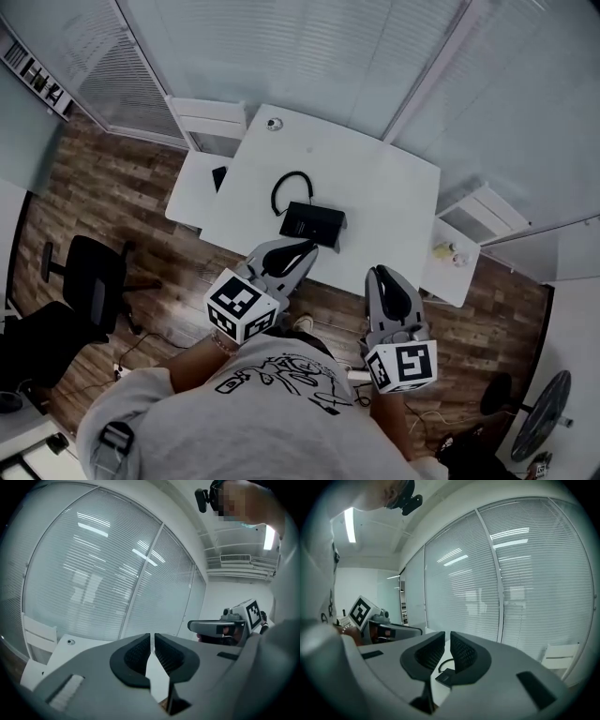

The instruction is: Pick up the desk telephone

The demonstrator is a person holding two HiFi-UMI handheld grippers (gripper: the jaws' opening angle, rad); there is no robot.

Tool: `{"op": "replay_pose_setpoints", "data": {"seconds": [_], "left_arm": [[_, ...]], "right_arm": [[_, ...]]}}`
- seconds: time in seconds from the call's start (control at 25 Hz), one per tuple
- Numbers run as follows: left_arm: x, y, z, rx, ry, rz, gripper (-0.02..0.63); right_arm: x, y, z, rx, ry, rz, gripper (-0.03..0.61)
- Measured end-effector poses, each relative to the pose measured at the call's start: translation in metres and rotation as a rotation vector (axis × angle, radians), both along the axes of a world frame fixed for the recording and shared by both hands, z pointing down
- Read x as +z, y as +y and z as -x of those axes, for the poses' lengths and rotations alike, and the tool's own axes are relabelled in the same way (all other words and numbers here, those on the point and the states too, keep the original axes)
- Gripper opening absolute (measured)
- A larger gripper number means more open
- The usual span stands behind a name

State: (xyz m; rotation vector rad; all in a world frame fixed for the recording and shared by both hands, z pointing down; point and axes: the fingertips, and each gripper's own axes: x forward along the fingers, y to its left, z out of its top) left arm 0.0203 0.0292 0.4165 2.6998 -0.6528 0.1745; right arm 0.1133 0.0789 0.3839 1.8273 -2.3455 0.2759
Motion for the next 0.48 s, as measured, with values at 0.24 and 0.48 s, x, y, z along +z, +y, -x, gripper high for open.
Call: {"op": "replay_pose_setpoints", "data": {"seconds": [0.24,0.48], "left_arm": [[-0.002,-0.08,0.006,0.003,0.001,0.004,0.026],[-0.008,-0.142,0.012,0.015,0.012,-0.002,0.026]], "right_arm": [[-0.003,-0.088,0.017,-0.033,0.004,-0.007,0.032],[-0.011,-0.153,0.022,-0.021,0.012,-0.022,0.032]]}}
